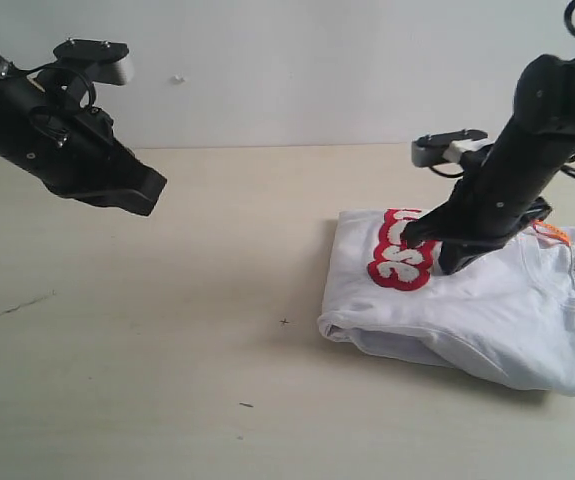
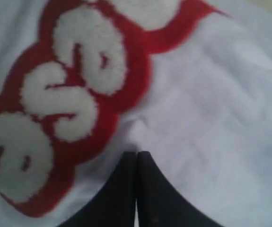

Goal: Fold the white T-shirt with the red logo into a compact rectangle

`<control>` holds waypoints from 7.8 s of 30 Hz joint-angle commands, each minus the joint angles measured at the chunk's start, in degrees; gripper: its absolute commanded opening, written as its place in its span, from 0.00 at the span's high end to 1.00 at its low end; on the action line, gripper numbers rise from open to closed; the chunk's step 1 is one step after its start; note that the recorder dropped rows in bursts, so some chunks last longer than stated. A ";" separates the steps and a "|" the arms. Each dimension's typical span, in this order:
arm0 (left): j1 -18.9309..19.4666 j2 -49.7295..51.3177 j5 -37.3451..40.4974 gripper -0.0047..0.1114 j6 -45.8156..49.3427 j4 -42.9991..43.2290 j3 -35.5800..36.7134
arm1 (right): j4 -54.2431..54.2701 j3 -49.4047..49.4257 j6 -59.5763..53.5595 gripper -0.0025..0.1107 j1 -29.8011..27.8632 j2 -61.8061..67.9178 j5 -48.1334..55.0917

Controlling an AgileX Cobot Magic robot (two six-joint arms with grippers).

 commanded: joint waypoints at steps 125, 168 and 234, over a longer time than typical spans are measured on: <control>-0.03 -10.29 -4.32 0.96 1.35 0.46 5.15 | 2.12 1.56 -0.47 0.98 -5.08 -17.99 -6.02; -0.03 -79.48 -17.23 0.96 1.14 -8.80 34.32 | 25.00 23.34 -9.10 0.98 -5.08 -86.86 -18.46; 17.63 -96.23 -34.67 0.96 -42.24 21.63 52.13 | 25.59 23.34 -9.07 0.98 -5.08 -109.09 -21.08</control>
